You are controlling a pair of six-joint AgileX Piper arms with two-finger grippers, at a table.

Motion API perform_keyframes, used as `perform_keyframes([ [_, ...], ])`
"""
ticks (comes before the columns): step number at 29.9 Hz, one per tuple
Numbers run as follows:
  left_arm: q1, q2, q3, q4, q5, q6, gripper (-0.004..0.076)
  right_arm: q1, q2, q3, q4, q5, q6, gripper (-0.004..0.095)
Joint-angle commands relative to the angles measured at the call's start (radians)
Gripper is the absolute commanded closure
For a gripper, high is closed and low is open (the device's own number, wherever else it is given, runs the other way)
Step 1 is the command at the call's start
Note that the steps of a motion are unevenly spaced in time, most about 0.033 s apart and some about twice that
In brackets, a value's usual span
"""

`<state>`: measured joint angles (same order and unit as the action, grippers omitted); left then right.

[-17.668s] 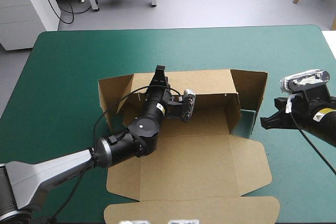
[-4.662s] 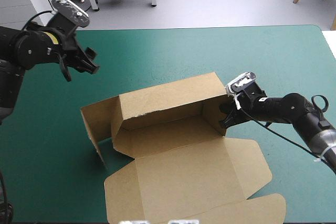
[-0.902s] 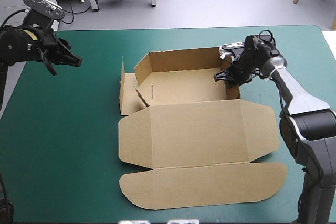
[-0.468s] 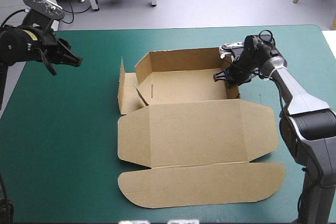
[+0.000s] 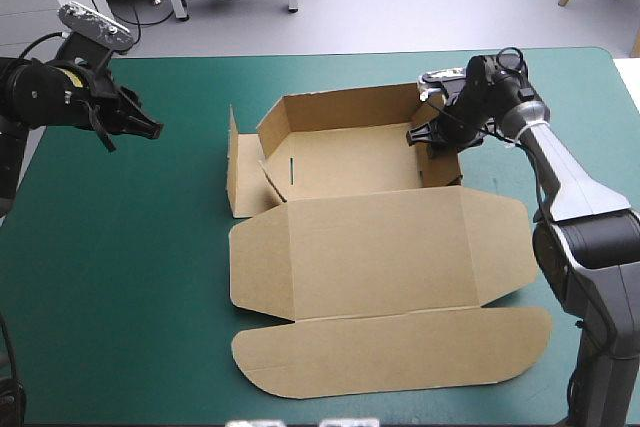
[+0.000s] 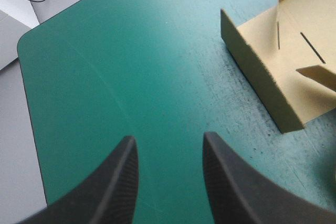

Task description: Fold the box

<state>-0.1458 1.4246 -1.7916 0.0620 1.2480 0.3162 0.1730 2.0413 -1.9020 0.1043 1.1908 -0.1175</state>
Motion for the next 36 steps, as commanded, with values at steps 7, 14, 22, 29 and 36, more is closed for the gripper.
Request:
perform_keyframes([
  [7,0.002,-0.033,-0.019,-0.005,0.035,-0.009,0.0441,0.000,-0.080,-0.094,-0.014,0.012,-0.003,0.0091],
  [14,0.002,-0.033,-0.019,-0.005,0.035,-0.009,0.0441,0.000,-0.062,-0.094,-0.018,0.005,-0.008,0.0098],
  [22,0.002,-0.033,-0.019,0.003,0.032,-0.009,0.0443,0.000,-0.005,-0.092,-0.008,-0.003,-0.008,0.0190],
  [29,0.002,-0.033,-0.019,0.003,0.032,-0.009,0.0446,0.000,-0.005,-0.092,-0.008,0.013,-0.012,0.0865],
  [36,0.002,-0.033,-0.019,0.003,0.032,-0.009,0.0451,-0.002,-0.007,-0.092,-0.008,0.009,-0.012,0.0927],
])
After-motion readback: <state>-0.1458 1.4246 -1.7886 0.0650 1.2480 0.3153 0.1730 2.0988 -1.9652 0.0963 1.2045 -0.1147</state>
